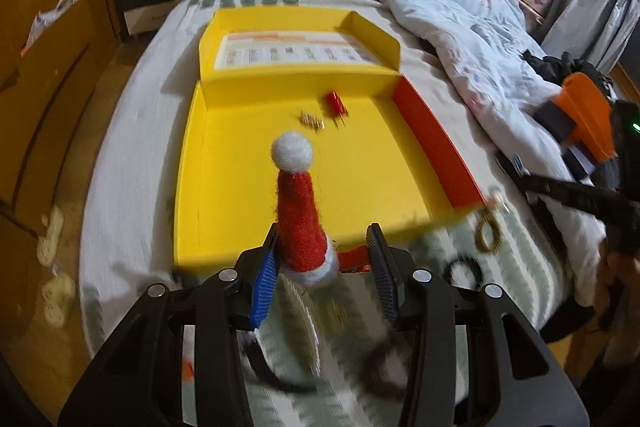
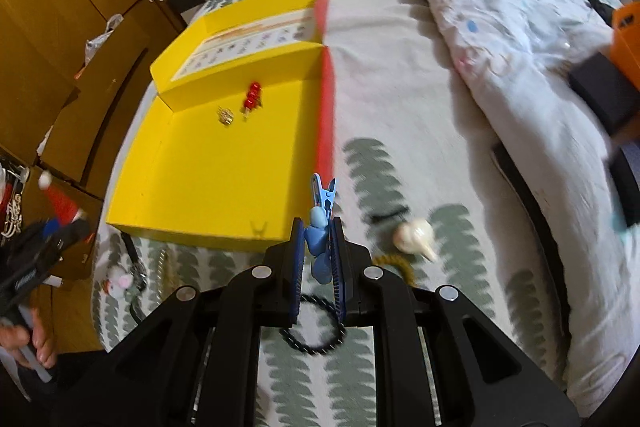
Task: Organize jewelry
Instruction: 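Carry the blue clip and Santa hat clip to the bed and open both tools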
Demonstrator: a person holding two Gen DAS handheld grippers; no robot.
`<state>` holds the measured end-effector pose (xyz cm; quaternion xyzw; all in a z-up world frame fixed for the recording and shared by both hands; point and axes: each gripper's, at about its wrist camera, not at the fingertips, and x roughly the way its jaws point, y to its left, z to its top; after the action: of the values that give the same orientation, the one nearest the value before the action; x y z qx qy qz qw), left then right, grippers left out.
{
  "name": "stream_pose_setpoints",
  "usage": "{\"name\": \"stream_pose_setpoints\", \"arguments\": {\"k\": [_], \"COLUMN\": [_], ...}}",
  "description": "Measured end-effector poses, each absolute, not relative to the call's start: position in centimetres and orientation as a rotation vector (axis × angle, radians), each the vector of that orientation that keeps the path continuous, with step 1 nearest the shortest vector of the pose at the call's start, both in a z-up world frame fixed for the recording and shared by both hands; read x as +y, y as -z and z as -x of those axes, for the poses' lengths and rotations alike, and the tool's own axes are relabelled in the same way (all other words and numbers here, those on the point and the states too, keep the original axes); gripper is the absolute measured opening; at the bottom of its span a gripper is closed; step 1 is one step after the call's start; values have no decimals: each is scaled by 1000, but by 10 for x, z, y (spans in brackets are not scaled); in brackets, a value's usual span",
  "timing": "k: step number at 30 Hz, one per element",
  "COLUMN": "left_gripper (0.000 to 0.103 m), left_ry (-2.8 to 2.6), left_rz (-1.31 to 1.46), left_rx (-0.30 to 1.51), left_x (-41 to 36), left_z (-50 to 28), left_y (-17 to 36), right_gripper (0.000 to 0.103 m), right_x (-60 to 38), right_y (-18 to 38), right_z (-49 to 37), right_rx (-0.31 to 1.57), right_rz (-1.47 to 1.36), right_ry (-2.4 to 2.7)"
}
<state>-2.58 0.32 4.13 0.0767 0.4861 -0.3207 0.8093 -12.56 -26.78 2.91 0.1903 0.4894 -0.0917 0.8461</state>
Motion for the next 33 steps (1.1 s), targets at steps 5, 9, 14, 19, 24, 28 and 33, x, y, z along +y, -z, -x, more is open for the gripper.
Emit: {"name": "stream_pose_setpoints", "arguments": {"k": [5,9,14,19,24,28,33], "left_gripper": [43,43,43,43,43,43,43], "left_ry": [667,638,586,544,537,520,492], "left_rz": [-144,-132,-135,-115,-131,-142,-157], "left_rx": [1049,1075,1126,1171,1189,1211,1237], "left_x": [31,51,80,101,105,107,106], "left_z": [60,78,94,101,109,110,103], "left_y": [-34,-22,5,22,30,39,50], "right_gripper": [14,14,14,14,14,14,14], "right_x": [-275,-284,-293,-298,-299,-303,-307], "right_y": [-24,-15,4,15,32,44,54], "right_z": [148,160,173,185,189,187,187], "right_rx": [1048,1070,1120,1147,1186,1217,1239], "right_rz": [-409,-423,-420,-431,-443,-447,-453], "right_ry": [214,236,279,300,312,327,342]}}
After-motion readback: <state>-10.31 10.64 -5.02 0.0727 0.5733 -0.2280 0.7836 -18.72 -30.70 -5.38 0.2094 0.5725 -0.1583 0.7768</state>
